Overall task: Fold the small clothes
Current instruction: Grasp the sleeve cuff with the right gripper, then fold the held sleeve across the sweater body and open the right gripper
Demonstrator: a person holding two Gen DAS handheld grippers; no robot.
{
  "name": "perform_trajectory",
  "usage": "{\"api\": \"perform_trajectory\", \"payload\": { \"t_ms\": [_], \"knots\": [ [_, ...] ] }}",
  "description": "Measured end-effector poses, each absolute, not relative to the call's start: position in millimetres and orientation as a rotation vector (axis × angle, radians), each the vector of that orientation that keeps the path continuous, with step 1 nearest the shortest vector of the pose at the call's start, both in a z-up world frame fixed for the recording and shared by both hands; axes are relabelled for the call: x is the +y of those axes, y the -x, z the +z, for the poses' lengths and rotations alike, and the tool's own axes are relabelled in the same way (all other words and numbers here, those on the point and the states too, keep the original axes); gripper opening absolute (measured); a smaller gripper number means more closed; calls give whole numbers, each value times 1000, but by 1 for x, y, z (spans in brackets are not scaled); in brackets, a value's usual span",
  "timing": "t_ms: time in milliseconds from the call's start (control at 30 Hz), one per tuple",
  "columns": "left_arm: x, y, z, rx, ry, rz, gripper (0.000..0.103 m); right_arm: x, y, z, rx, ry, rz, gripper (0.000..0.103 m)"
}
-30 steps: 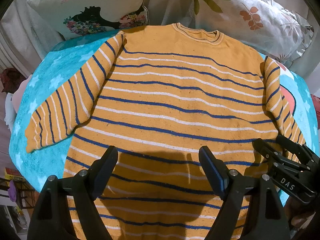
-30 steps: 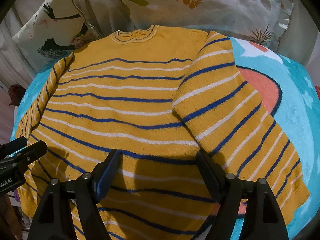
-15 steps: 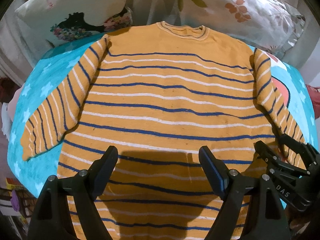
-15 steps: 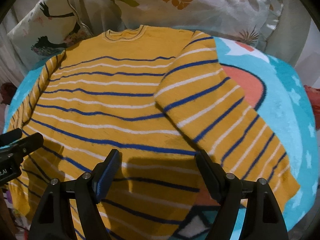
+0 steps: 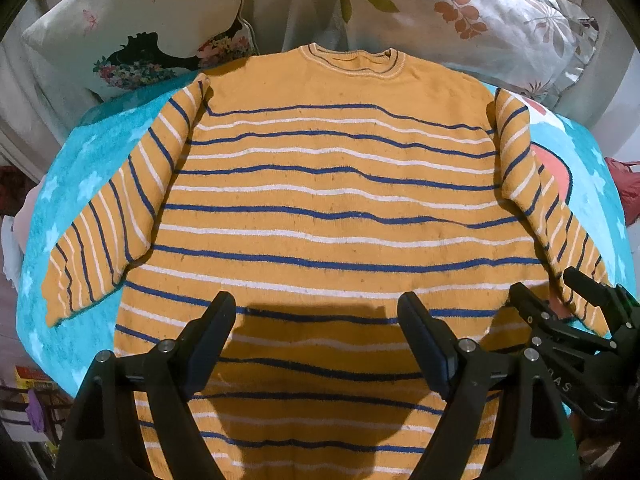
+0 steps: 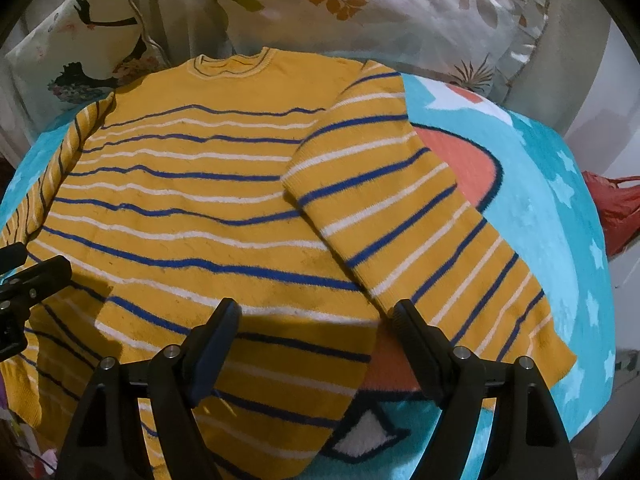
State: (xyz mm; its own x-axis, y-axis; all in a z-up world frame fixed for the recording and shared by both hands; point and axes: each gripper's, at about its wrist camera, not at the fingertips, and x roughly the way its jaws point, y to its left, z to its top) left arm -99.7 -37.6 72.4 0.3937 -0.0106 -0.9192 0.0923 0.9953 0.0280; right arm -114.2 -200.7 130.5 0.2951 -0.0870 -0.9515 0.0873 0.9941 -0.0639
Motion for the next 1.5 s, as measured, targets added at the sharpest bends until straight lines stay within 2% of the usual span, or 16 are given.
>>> {"api": "perform_trajectory", "payload": {
  "t_ms": [233,367,567,633,833,900,933,967,1033,1167,1367,1500],
  "knots": [
    [-41,103,73,1168,-81,-76,82,-209,124,133,1259,-44,-98,83],
    [-39,103,73,1162,-79,-69,82,-248,156,146,1187,-285,22,83],
    [-29,99,66,1191,-33,-44,82,-338,223,124,1193,-624,-137,82],
    [-29,98,66,1193,-27,-44,82,-359,235,124,1129,-760,-172,82],
    [-35,99,68,1186,-56,-60,82,-370,212,122,1073,-745,-272,82],
    [-34,100,68,1186,-64,-58,82,-377,202,121,1063,-734,-311,76],
    [-32,100,68,1187,-66,-54,82,-383,196,121,1061,-732,-341,61],
    [-31,101,69,1187,-65,-50,82,-387,194,119,1059,-739,-362,39],
    [-21,101,72,1181,-55,-35,82,-403,190,115,1072,-798,-371,11],
    [21,97,93,1114,7,42,82,-442,185,142,1016,-732,-445,9],
    [95,91,109,1060,101,174,82,-519,167,226,847,-507,-760,9],
    [142,90,108,1060,159,241,82,-504,133,259,800,-455,-745,9]
  ]
}}
